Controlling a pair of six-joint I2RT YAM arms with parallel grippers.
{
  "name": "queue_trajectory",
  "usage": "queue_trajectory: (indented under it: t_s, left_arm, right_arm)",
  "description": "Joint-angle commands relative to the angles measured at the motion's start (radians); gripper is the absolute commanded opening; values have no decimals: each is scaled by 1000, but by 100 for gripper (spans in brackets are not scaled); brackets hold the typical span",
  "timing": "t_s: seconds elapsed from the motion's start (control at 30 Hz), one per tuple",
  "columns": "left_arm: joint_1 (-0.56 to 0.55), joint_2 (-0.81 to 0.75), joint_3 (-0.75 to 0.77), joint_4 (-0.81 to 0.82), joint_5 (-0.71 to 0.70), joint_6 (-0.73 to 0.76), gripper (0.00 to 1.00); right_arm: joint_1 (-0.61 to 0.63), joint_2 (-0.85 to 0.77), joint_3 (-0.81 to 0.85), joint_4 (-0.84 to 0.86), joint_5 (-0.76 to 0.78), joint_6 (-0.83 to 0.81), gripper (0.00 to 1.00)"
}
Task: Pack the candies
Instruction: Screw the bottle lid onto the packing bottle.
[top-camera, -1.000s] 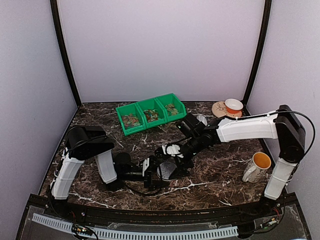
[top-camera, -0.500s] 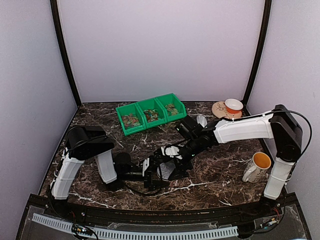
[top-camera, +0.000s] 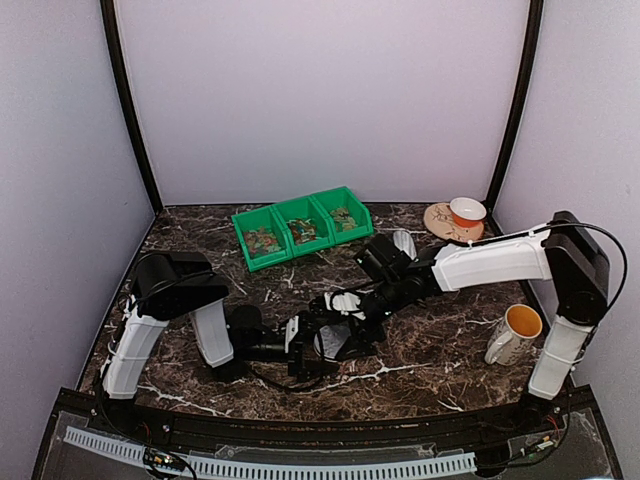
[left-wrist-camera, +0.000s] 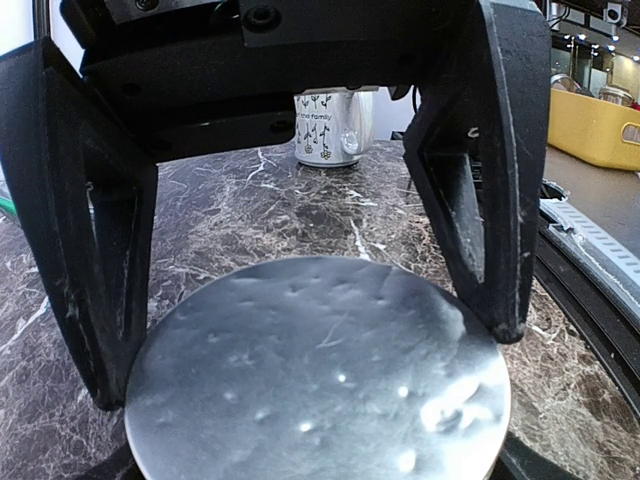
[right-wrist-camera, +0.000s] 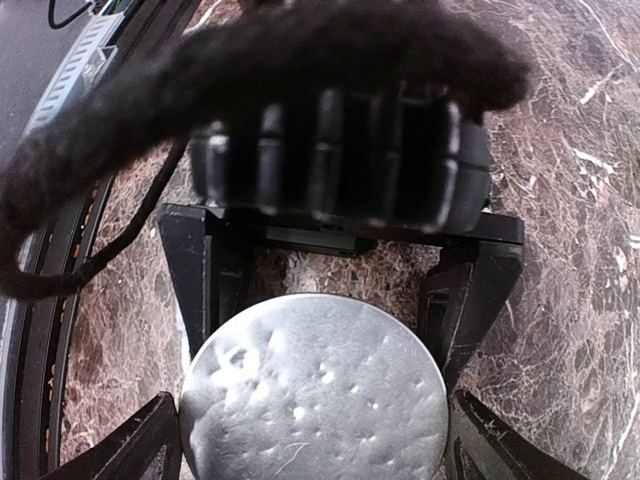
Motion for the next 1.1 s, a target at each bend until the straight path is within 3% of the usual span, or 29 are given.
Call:
queue_trajectory:
  t_s: [0.0,0.27,0.6,0.9,1.07]
  left_arm:
    - [-9,226,-99,88,-137,86,81]
    - [-9,202,-104,73,-295,58,78]
    - [-11,154,-91,-44,-462,40,76]
    - [-15,144,-84,-79,-482,46,76]
    - [-15,149,-100,-33,-427,70,76]
  right_arm:
    - [20,-37,-54,97,77,99,87]
    - [52,-60,-90,217,286,332,87]
    - [128,2,6,167,623,731,88]
    - [165,-35,24,122,717,776,92]
    - [151,-101,14,111,694,713,98]
